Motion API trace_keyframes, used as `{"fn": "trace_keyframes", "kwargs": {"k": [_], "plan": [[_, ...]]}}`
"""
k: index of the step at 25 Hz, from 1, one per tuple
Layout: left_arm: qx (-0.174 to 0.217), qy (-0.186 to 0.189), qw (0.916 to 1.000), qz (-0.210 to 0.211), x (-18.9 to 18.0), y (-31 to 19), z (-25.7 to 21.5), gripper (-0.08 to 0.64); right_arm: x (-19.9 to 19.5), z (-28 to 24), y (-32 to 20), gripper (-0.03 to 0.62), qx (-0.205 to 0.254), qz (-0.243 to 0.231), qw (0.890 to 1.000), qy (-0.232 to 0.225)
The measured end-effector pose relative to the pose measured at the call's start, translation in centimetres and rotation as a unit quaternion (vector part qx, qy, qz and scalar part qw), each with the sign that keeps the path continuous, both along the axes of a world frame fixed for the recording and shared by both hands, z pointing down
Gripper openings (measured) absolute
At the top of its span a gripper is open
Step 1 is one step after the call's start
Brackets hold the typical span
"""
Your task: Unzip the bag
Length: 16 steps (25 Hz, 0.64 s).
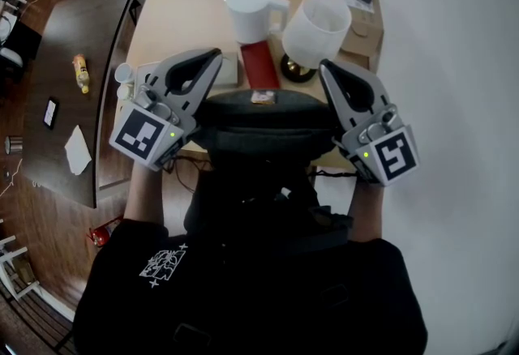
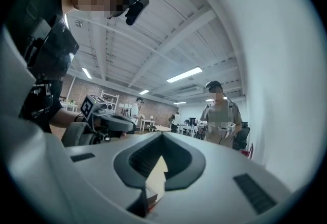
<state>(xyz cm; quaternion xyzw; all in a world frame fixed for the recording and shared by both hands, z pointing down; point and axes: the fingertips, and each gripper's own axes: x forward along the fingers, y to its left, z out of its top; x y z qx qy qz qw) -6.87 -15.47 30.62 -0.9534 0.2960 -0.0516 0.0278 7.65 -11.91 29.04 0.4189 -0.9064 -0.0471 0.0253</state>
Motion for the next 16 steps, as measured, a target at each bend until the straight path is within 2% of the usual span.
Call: {"fn": "trace_keyframes", "kwargs": {"k": [16], "plan": [[-0.004,-0.003,1.0000,0.003,-0.30,-0.14,0.35,-0.008,-0.29,0.18,-0.15,0.021,-0.003,-0.009,1.000,0.008]]}}
